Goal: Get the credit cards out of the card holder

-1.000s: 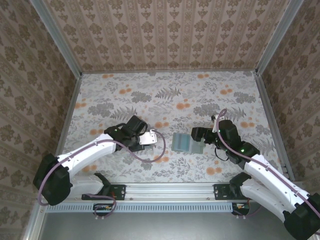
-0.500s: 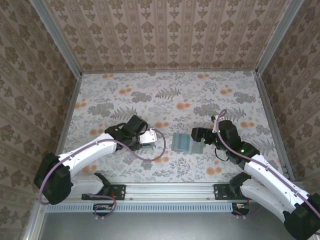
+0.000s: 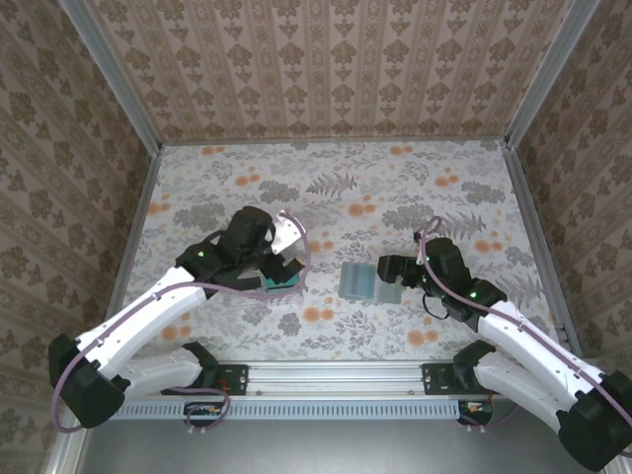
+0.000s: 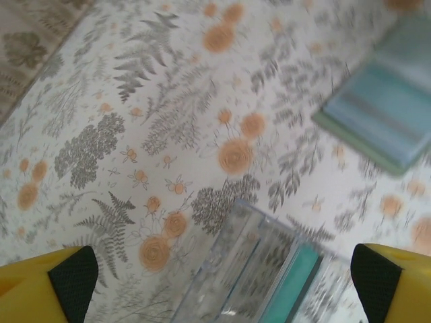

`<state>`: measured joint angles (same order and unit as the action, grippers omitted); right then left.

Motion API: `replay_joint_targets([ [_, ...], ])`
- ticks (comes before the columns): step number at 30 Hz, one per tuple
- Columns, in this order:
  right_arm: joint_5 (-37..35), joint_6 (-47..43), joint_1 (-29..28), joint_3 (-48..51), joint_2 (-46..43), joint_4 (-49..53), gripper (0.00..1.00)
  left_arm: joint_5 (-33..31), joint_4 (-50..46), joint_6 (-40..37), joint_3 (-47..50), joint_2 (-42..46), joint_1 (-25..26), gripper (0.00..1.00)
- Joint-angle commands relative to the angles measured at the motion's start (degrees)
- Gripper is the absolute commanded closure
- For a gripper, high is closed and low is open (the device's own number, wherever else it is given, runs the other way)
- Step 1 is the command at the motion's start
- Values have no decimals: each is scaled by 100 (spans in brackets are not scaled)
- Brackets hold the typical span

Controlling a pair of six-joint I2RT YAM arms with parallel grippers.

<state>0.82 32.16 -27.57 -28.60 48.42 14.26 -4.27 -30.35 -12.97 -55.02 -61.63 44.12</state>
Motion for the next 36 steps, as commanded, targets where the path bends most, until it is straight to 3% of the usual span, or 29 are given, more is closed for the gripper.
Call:
replay_joint_targets([
  [1, 204, 175, 0, 142, 92, -98, 13, 52, 115, 1827, -219, 37, -124, 0],
  [6, 322, 302, -59, 188, 552, -193, 44, 488, 665, 2901, 82, -51, -204, 0],
  [9, 349, 385, -135, 198, 954, -337, 55, 951, 1410, 3818, 466, -190, -181, 8],
  [13, 166, 456, -235, 59, 1521, -303, 77, 1200, 1753, 4667, 571, -728, 6, 16],
  [19, -133, 610, -249, -5, 2004, -157, 79, 934, 1999, 5236, 481, -1543, 542, 26],
  [27, -240, 712, -249, -59, 2403, -74, 82, 1548, 2883, 5993, 489, -2670, 846, 38],
  [36, -212, 722, -253, -32, 2429, -100, 87, 1954, 3452, 6298, 329, -3504, 1074, 50],
])
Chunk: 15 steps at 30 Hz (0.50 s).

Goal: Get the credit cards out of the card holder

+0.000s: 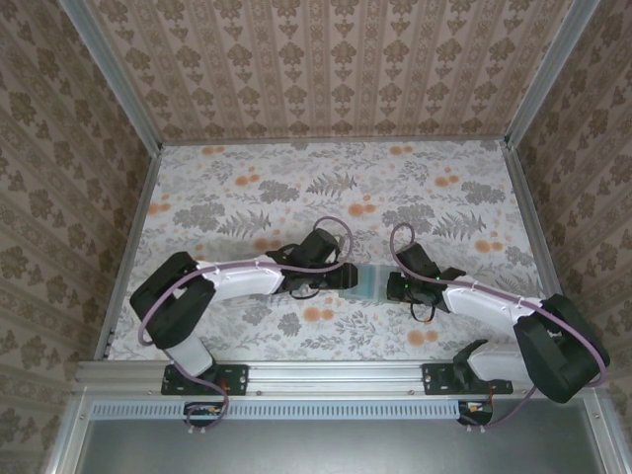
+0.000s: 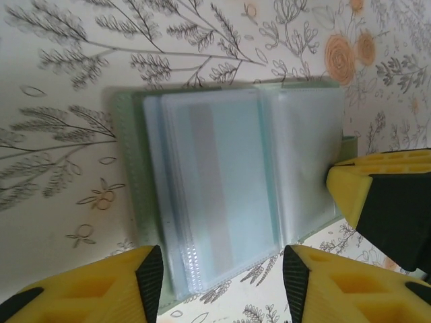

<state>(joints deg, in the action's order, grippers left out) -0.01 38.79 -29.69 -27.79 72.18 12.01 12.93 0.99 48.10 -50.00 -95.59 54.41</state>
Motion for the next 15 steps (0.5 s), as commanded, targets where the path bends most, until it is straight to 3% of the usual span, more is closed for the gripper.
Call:
replay_joint_targets([
  [1, -129, 59, -42, -110, 51, 121, 87, 252, 316, 191, -193, -166, 60, 51],
  [15, -91, 73, -45, -80, 54, 66, 87, 324, 268, 174, -361, -484, 97, 52],
])
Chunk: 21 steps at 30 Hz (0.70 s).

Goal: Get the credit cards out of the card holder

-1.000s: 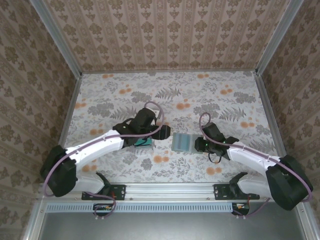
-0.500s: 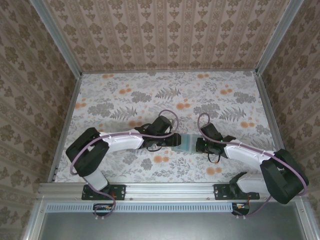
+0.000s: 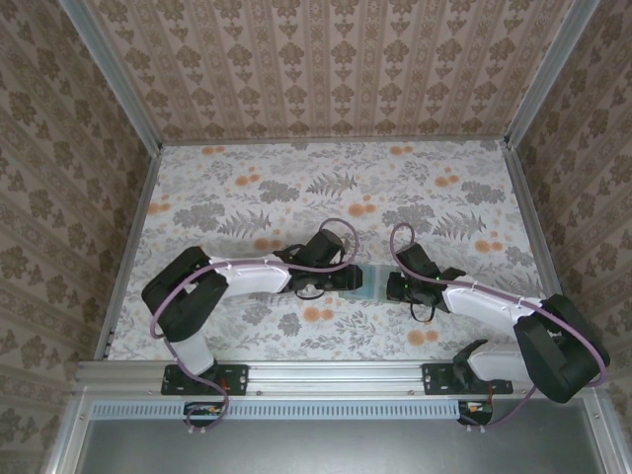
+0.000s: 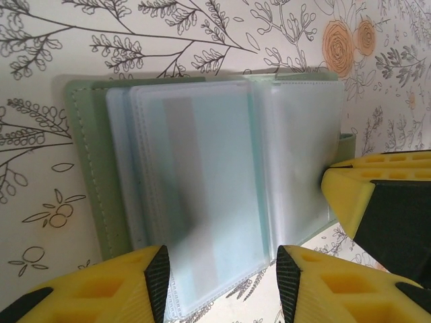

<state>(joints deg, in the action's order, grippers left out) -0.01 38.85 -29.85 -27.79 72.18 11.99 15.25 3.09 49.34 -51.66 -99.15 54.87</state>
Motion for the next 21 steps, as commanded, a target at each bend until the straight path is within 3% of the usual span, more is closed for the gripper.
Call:
replay_joint_targets([
  [1, -92, 70, -30, -69, 57, 69, 87, 93, 40, 43, -203, -147, 56, 52],
  [21, -69, 87, -30, -49, 86, 39, 87, -330, -450, -96, -249, -76, 54, 52],
])
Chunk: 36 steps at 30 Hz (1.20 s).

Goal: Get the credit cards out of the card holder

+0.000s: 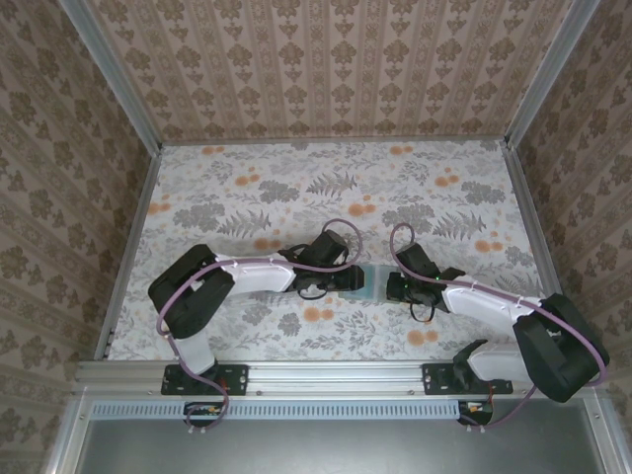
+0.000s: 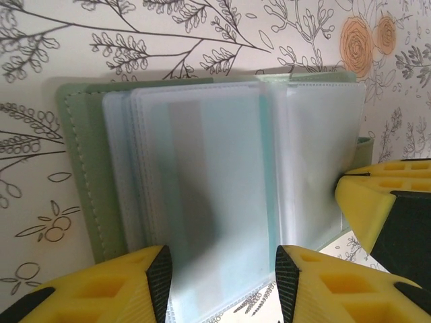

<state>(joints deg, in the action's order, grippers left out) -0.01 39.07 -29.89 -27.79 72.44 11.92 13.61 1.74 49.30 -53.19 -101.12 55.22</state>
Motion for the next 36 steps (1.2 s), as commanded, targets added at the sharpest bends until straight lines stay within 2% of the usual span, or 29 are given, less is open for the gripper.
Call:
replay_joint_targets([
  [1, -67, 70, -26, -42, 65, 39, 87, -153, -306, -92, -96, 102, 32, 52],
  [8, -68, 75, -28, -33, 77, 32, 87, -243, -205, -43, 9, 152, 49, 52],
  [27, -58, 83, -26, -16, 120, 0, 87, 306, -47, -211, -331, -193, 201, 52],
  [36, -60, 90, -30, -11, 115, 10, 87, 476, 59, -263, -478, -236, 265, 47],
])
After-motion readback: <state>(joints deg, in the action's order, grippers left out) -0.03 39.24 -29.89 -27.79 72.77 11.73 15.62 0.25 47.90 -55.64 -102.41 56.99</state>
